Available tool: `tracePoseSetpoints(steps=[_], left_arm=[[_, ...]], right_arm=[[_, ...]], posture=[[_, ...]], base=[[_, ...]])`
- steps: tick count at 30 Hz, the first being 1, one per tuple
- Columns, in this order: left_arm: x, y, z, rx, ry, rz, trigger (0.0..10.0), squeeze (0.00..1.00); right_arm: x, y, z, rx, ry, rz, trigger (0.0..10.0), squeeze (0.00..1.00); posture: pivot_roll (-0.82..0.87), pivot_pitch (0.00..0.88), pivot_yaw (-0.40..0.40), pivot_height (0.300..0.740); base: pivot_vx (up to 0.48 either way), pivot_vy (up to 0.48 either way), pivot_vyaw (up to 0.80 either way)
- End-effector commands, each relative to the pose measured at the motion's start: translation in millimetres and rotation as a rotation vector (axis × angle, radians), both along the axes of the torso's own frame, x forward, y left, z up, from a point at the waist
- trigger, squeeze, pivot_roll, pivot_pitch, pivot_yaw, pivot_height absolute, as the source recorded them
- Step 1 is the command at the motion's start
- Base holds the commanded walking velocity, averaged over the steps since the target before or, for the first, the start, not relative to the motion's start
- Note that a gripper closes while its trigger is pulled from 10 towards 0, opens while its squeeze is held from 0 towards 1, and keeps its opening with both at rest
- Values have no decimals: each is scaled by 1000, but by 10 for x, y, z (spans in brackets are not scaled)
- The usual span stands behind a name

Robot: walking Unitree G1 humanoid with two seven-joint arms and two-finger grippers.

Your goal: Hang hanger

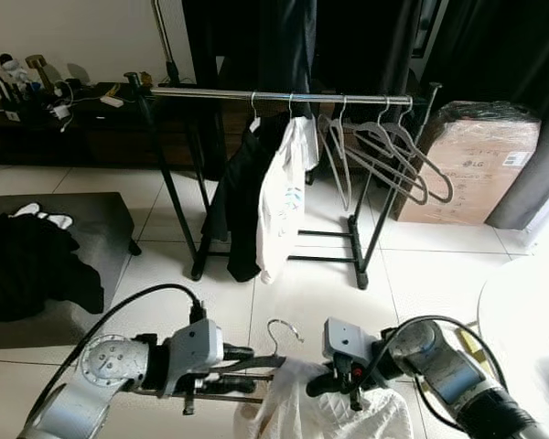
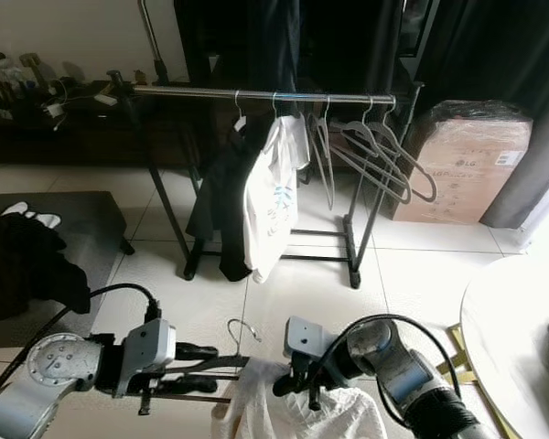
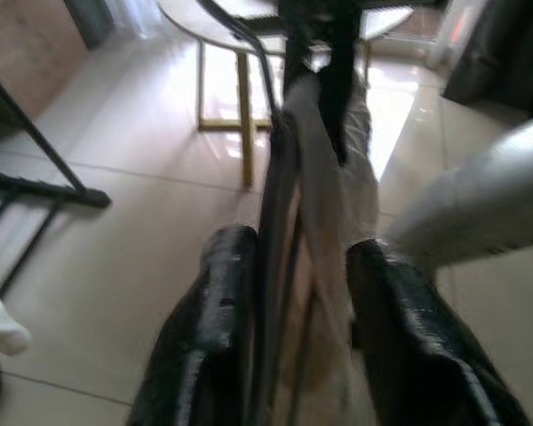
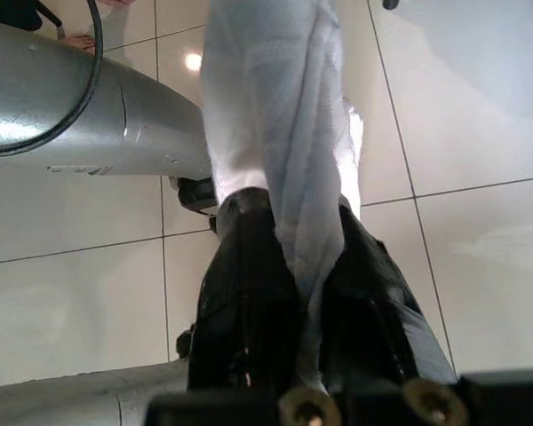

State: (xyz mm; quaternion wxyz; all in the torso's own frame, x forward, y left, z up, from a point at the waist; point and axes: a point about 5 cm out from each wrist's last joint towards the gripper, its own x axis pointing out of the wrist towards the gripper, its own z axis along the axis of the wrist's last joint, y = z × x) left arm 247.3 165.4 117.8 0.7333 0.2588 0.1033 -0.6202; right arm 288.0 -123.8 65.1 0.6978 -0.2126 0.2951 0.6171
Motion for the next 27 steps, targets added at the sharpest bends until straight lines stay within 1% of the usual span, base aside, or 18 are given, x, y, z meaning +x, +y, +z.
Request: tracePoseSetpoints(steps=[1,3,4,7,9,10,13,16,17,18,19,20,21,22,24,25,26,27], left_arm=[[-27,48,2,27,7,2,10000,1000],[-10,97,31,14,2,40,10000,1000],[14,163,79,-12,-8,95,10000,1000],[20,181,92,-20,-12,111,10000,1000],[19,337,190,-109,-32,246,10000,1000],[19,337,190,-109,-32,246,10000,1000],[17,475,284,-230,-46,391,10000,1000],[29,569,321,-310,-72,505,10000,1000],[58,627,334,-359,-115,608,10000,1000],[77,665,329,-384,-131,672,10000,1000],[77,665,329,-384,-131,672,10000,1000],[76,678,324,-409,-136,705,10000,1000],[85,728,291,-459,-133,814,10000,1000],[93,759,264,-480,-127,876,10000,1000],[117,873,227,-549,-185,1089,10000,1000],[137,1020,154,-614,-183,1320,10000,992],[137,1020,154,-614,-183,1320,10000,992],[135,1069,123,-633,-176,1393,10000,992]], right_arm=[[12,-15,4,3,-18,-10,0,0],[21,-31,2,1,-24,-23,0,0],[36,-59,-7,-7,-35,-41,0,0],[40,-67,-10,-10,-39,-47,0,0],[99,-118,-2,-2,-61,-121,0,0],[99,-118,-2,-2,-61,-121,0,0],[140,-149,29,13,-85,-158,0,0],[173,-171,65,20,-108,-175,0,0],[217,-196,103,22,-129,-201,0,0],[239,-209,122,24,-137,-212,0,0],[239,-209,122,24,-137,-212,0,0],[253,-214,144,27,-148,-215,0,0],[287,-215,208,44,-171,-217,0,0],[302,-213,241,55,-182,-217,0,0],[347,-177,398,119,-226,-193,0,0],[374,-163,496,151,-255,-174,0,0],[374,-163,496,151,-255,-174,0,0],[382,-159,526,159,-264,-167,0,0]], posture=[[64,99,-37,740],[64,96,-37,740],[63,95,-38,740],[63,95,-38,740],[69,93,-40,740],[69,93,-40,740],[72,92,-40,740],[73,97,-40,740],[75,101,-41,740],[75,101,-41,740],[75,101,-41,740],[75,101,-41,740],[77,106,-42,740],[77,107,-42,740],[75,109,-42,740],[74,108,-40,740],[74,108,-40,740],[73,108,-40,740]], base=[[0,0,0],[0,0,0],[0,0,0],[0,0,0],[0,0,0],[0,0,0],[0,0,0],[0,0,0],[0,0,0],[0,0,0],[0,0,0],[0,0,0],[0,0,0],[0,0,0],[0,0,0],[0,0,0],[0,0,0],[0,0,0]])
